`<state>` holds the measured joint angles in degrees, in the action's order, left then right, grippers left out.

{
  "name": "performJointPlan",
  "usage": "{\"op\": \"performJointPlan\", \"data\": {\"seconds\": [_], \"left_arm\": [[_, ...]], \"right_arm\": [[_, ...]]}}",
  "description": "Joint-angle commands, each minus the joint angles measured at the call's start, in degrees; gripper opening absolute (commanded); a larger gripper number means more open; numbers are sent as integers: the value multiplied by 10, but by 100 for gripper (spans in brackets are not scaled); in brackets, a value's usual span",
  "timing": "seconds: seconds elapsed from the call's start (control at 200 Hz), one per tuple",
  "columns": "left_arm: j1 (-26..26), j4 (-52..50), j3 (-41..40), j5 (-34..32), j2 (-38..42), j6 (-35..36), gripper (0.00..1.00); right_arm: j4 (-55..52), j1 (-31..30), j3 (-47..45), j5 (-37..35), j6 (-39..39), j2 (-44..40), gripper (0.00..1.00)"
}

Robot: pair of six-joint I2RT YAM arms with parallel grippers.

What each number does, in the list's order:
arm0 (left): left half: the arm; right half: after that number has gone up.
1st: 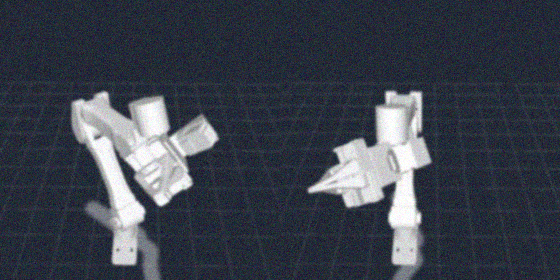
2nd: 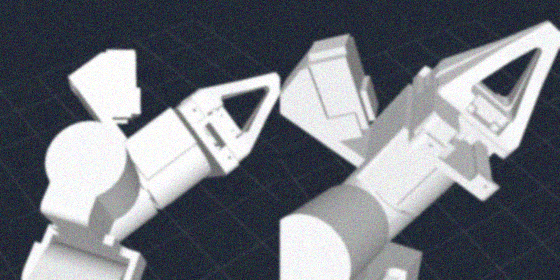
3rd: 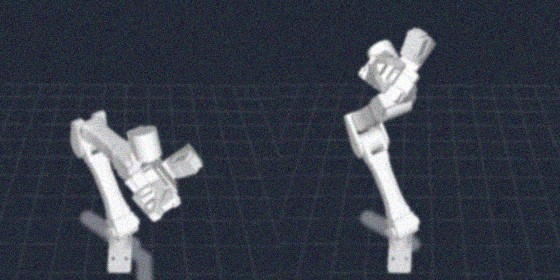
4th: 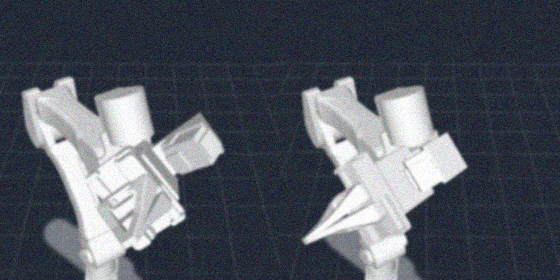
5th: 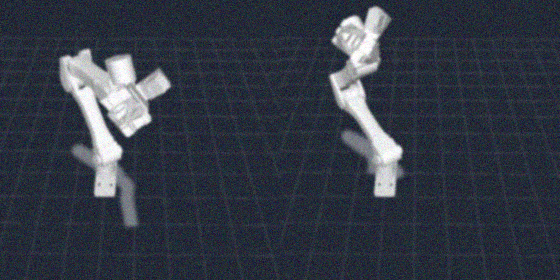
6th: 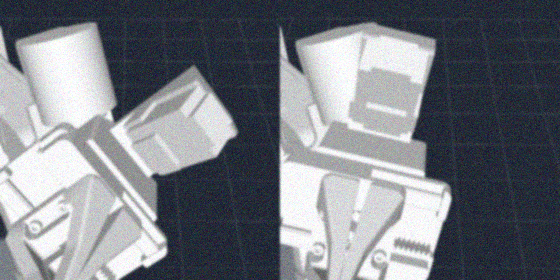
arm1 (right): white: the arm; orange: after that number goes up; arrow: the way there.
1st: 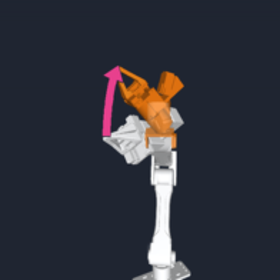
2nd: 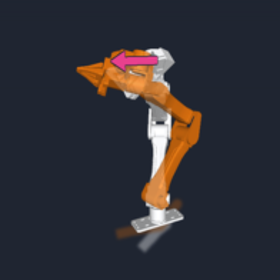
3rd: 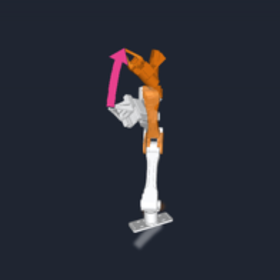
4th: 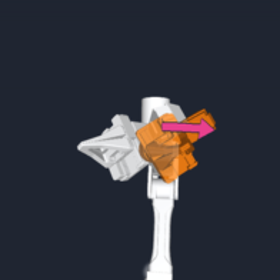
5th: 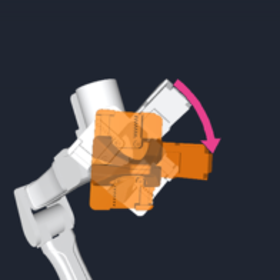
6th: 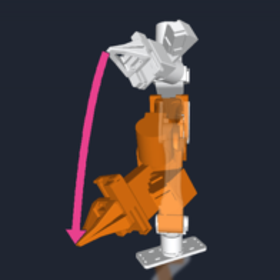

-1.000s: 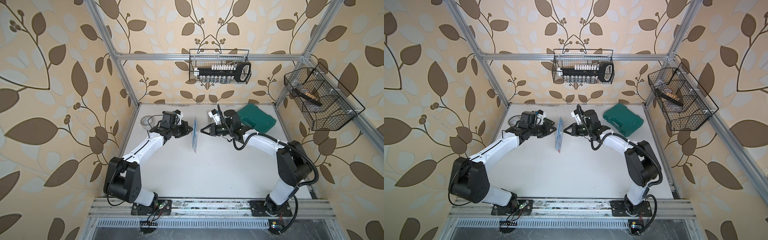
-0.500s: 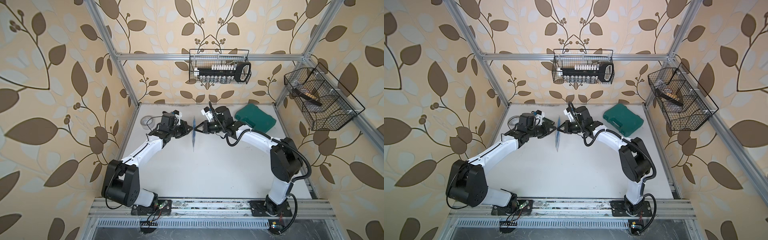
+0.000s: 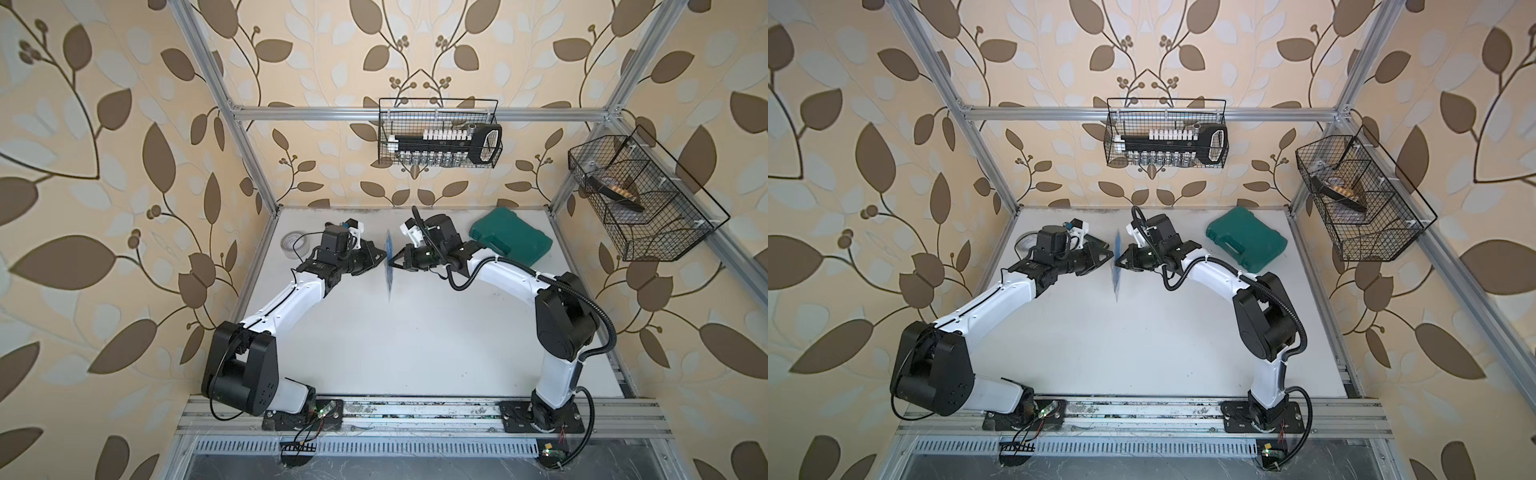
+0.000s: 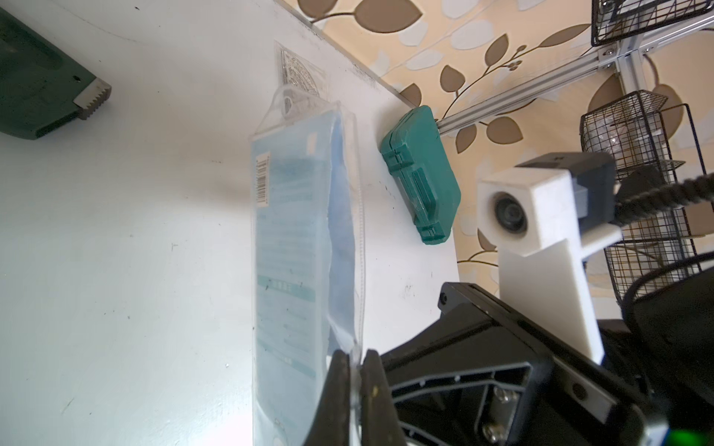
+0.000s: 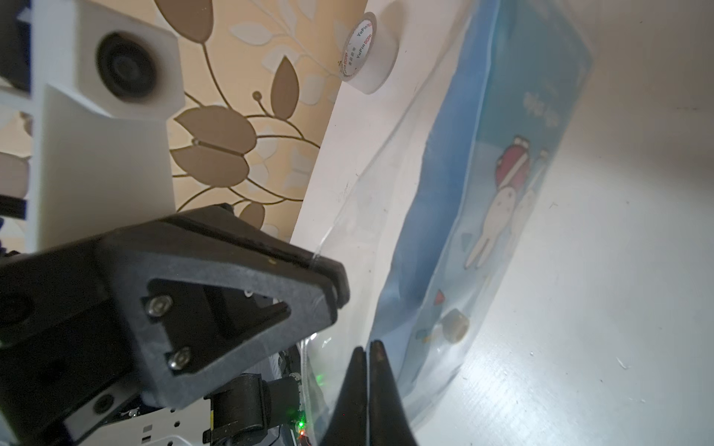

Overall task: Open the ruler set and take out the ruler
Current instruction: Take out the ruler from the ruler set bag.

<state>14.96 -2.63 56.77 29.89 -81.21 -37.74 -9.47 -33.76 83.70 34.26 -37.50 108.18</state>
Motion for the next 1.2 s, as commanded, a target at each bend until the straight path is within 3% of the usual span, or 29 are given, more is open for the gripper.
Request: {"op": "performJointPlan", "data": {"seconds": [0.0,0.345,0.645,1.195], "left_arm": [[1,29,-3,11,27,4,0],[3,16,-9,-5,57,26,0],[9,17,-14,-12,56,32,0],[21,31,-17,-20,64,32,0]], "right_arm": [[-44,-5,24,-17,26,20,0],[-138,-8,44,-65,90,24,0],[-124,-8,39,-47,81,21,13],[-122,-17,54,-34,73,48,15]]}}
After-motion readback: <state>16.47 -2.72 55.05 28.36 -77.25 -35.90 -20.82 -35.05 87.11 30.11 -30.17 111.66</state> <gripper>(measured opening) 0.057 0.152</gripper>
